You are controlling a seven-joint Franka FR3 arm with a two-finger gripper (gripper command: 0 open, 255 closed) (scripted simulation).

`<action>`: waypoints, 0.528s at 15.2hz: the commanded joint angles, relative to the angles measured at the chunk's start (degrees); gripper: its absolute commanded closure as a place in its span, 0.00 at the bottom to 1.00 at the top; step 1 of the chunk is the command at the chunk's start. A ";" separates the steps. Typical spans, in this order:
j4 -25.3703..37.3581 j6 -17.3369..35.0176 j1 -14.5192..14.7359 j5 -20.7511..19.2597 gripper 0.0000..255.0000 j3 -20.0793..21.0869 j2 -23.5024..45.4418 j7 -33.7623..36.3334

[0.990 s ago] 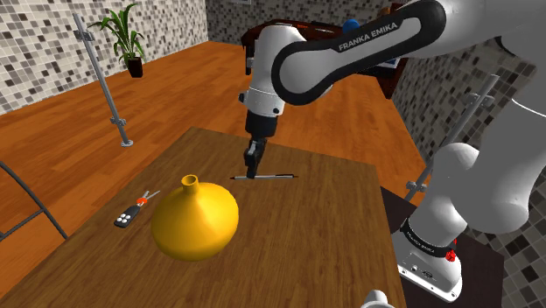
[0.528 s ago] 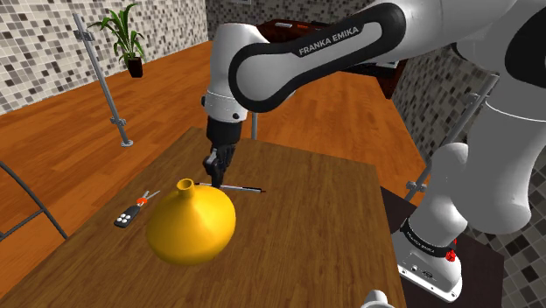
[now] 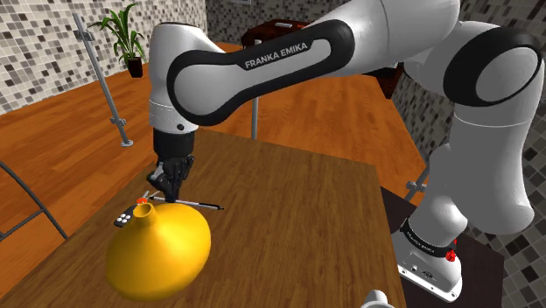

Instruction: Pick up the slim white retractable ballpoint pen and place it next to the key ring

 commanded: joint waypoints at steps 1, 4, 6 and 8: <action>7.29 -2.25 1.07 -1.01 1.00 0.09 4.75 1.82; 16.24 -5.12 2.53 -2.12 1.00 0.09 10.45 3.93; 15.12 -3.77 2.54 -2.02 1.00 0.09 10.70 3.62; 14.09 -2.46 2.53 -1.92 1.00 0.11 11.01 3.32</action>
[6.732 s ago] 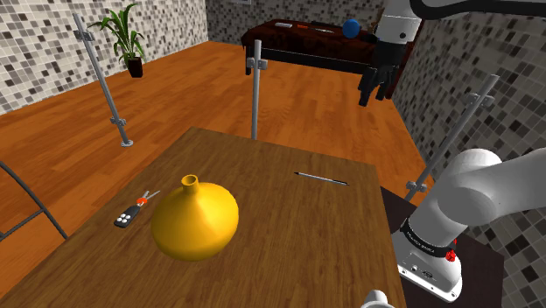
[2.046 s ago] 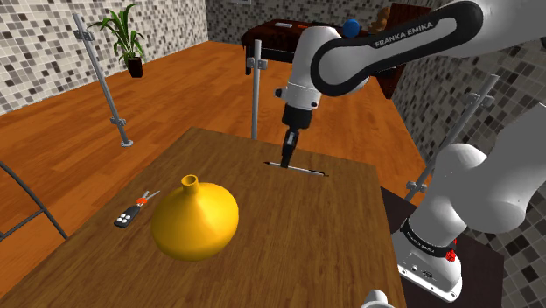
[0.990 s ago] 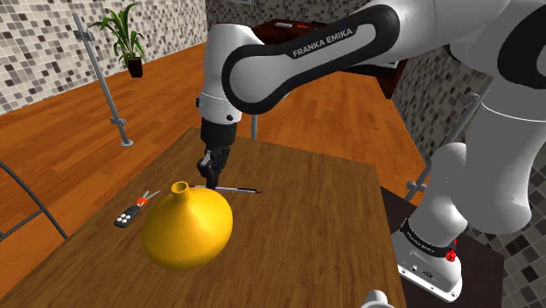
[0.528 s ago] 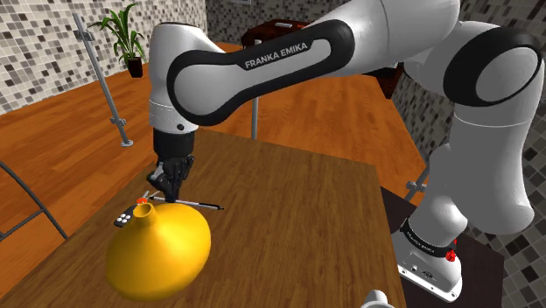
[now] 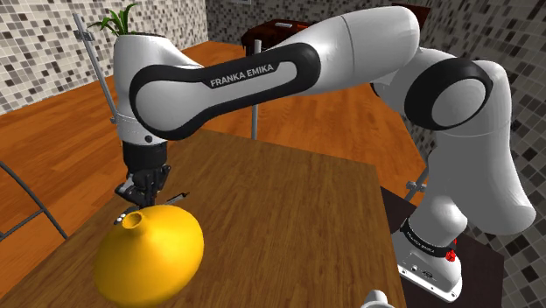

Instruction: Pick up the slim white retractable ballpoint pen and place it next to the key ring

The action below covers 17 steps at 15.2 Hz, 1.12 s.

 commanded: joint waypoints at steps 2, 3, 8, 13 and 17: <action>-1.37 1.91 0.12 0.13 1.00 0.08 0.59 -0.33; -1.82 2.54 0.12 0.18 1.00 0.08 0.79 -0.48; -3.75 5.59 0.14 0.41 1.00 0.11 1.99 -1.21; -4.27 6.53 -0.04 0.31 1.00 0.37 2.42 -1.34; -4.27 6.56 -0.29 0.08 1.00 0.70 2.44 -1.23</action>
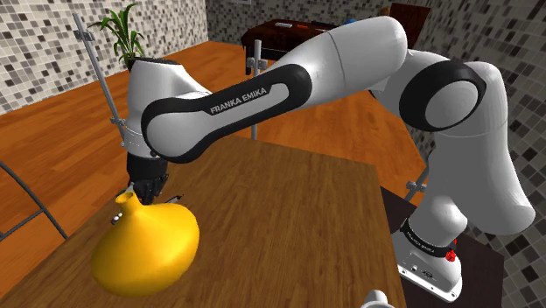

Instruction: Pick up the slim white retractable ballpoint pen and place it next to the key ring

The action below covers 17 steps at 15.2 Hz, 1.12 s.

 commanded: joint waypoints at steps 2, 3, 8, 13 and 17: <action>-1.77 -4.16 0.25 0.01 0.00 0.33 0.38 -0.10; -0.17 -4.83 0.39 -0.16 0.00 0.27 1.34 0.16; 1.30 -8.33 -0.19 -0.39 0.00 0.34 -0.70 0.50; 2.15 -10.81 -0.67 -0.37 0.00 0.27 -2.24 0.52; 2.16 -10.81 -0.67 -0.37 0.00 0.26 -2.24 0.52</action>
